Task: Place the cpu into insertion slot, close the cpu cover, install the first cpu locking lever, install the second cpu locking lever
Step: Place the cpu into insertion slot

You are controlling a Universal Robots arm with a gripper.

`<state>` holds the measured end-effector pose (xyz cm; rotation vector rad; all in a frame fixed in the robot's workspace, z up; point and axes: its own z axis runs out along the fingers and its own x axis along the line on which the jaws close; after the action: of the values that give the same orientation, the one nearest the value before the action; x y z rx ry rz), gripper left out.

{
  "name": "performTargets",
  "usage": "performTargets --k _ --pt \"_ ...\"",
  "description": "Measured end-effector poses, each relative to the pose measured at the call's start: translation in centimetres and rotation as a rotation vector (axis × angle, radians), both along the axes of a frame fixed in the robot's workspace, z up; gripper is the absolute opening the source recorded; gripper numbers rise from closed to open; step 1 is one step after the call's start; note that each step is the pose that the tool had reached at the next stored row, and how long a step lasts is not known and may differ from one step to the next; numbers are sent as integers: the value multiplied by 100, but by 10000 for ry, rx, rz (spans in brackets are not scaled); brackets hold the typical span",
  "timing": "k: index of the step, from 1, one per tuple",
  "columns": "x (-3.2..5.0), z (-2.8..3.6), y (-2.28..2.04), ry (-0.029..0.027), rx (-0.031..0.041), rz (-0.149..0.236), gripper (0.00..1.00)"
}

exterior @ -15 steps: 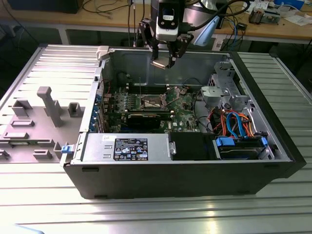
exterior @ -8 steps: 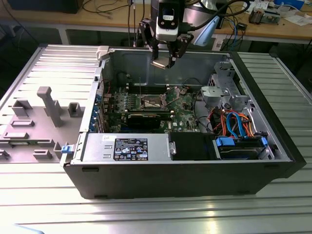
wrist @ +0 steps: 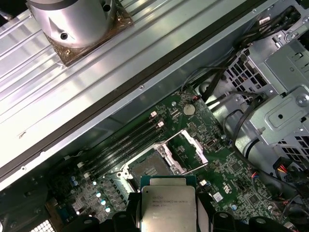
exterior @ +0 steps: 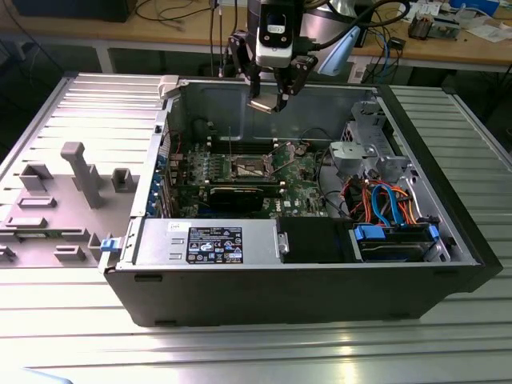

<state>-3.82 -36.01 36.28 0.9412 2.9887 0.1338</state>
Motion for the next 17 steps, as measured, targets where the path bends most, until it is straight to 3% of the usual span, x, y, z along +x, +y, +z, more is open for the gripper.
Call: performTargets --k 12,17 --pt "-5 -2 0 1 0 -686 55" --pt "-19 -5 1 2 0 -1136 55"
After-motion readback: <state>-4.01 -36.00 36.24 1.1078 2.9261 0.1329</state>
